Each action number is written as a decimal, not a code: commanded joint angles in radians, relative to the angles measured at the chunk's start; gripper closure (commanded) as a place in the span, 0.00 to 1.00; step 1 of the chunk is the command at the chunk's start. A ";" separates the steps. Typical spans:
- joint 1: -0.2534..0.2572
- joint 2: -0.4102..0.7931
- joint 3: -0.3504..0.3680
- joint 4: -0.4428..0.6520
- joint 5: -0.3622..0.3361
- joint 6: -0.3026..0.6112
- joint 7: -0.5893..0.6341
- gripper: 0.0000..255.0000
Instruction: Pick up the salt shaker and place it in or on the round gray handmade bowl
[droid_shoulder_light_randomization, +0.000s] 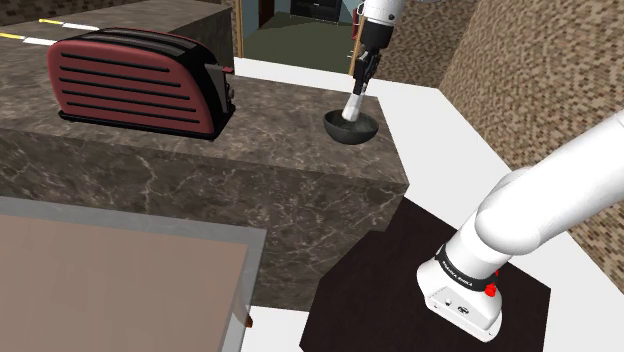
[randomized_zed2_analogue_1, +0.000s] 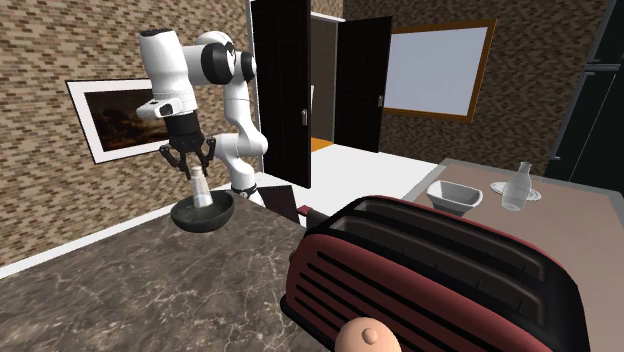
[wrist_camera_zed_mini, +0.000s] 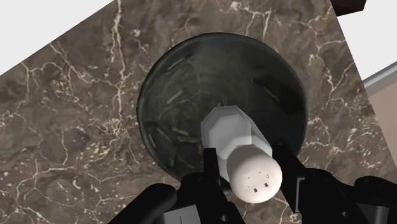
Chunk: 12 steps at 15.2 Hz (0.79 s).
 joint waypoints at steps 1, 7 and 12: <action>0.000 0.000 0.000 -0.001 0.000 0.001 0.000 1.00; 0.000 0.000 0.000 -0.001 0.000 0.001 0.000 0.00; -0.001 0.004 -0.002 0.070 -0.001 -0.066 0.000 0.00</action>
